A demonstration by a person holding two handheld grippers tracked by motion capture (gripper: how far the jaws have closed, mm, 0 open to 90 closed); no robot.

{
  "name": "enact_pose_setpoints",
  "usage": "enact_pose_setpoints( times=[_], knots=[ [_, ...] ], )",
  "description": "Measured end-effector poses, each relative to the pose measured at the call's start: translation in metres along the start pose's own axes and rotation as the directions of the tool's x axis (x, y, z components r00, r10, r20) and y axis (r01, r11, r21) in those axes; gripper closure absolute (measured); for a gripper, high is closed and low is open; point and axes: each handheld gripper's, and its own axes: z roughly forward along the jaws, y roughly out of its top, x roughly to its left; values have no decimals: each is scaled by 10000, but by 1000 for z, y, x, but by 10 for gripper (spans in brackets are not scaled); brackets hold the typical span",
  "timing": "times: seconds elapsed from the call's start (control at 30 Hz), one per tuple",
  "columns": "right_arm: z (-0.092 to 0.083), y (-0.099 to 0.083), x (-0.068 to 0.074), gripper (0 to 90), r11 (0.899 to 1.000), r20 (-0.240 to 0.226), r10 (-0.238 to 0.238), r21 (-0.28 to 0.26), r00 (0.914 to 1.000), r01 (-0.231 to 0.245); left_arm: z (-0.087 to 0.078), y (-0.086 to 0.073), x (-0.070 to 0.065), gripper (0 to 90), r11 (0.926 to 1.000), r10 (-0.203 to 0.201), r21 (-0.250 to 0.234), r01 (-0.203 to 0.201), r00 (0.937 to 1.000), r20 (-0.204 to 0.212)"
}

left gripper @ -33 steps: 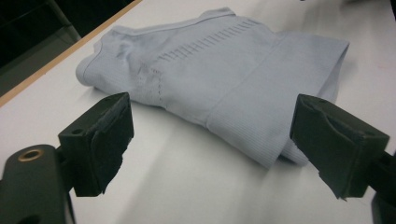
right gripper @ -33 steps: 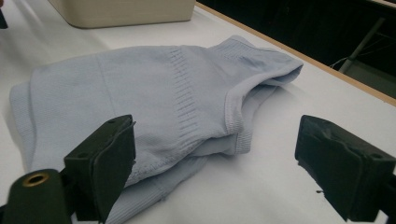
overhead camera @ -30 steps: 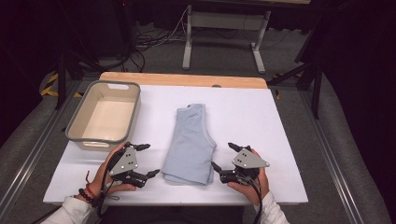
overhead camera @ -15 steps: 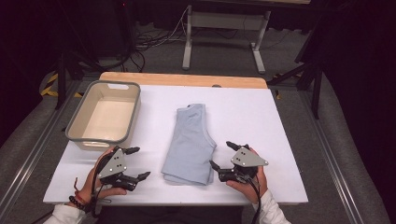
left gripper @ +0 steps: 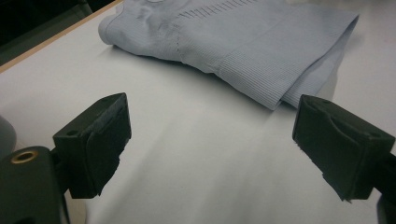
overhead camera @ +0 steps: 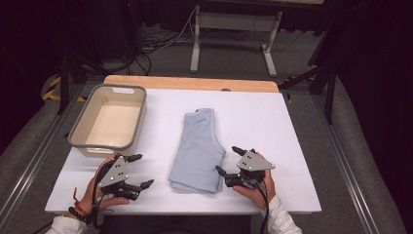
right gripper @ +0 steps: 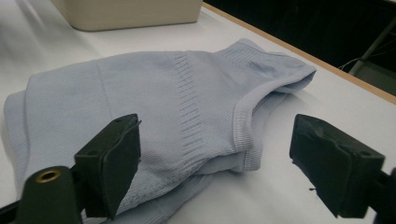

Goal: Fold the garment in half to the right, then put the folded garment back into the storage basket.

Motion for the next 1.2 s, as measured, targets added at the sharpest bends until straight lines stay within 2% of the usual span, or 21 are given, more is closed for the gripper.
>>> enact_pose_setpoints(
  times=[0.2,0.57,0.87,1.03,1.2],
  knots=[
    [0,1,0,170,10000,29,54,58,10000,-54,0,2,0,123,9998,-153,-124,153,9999,2],
    [2,0,-1,160,9996,-28,122,260,9999,-122,3,2,1,121,10000,-95,2,95,9998,161],
    [2,-1,-1,160,9993,-169,239,306,9996,-234,8,1,-1,122,9997,-145,196,138,9991,388],
    [2,0,-4,160,9992,-101,300,264,9995,-297,10,1,-1,122,9995,-64,316,52,9993,368],
    [3,-3,-8,160,9981,-17,427,443,9991,-426,15,3,-4,121,9989,-60,472,34,9985,551]
  ],
)
